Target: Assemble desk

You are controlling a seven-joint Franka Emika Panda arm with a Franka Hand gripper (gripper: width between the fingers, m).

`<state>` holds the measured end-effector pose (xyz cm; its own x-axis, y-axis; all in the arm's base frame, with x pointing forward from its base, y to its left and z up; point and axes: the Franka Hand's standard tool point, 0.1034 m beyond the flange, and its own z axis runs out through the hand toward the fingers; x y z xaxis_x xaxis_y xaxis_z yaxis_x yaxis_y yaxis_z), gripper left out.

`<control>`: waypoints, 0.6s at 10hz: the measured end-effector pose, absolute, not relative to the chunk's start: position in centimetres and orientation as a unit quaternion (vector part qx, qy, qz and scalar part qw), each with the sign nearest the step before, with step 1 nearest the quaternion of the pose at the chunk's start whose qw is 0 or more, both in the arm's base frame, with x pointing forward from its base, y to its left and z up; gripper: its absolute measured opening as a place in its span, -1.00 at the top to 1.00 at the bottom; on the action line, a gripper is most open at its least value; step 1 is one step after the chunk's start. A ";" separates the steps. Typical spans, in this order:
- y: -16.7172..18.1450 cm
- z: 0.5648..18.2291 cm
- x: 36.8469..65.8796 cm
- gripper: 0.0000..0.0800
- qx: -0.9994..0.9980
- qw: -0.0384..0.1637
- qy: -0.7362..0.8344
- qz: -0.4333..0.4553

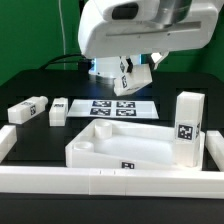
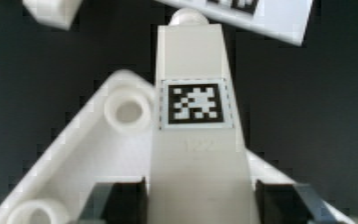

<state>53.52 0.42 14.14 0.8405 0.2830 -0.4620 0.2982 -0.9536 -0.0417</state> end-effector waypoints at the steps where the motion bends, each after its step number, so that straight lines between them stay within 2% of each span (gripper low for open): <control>1: 0.3 14.1 54.0 0.28 0.968 0.016 0.153 -0.196; 3: 0.0 14.5 54.3 0.28 0.977 0.016 0.153 -0.145; 5: -0.3 16.5 55.5 0.28 0.984 0.002 0.134 -0.116; 6: -0.4 16.7 56.3 0.28 0.988 0.000 0.130 -0.080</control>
Offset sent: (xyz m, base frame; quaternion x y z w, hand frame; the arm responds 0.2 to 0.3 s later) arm 0.0258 -0.0046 0.0332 0.0178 0.1363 0.0094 0.9905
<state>56.28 -0.42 16.71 0.9537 0.2560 -0.1580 0.2561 -0.9664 -0.0197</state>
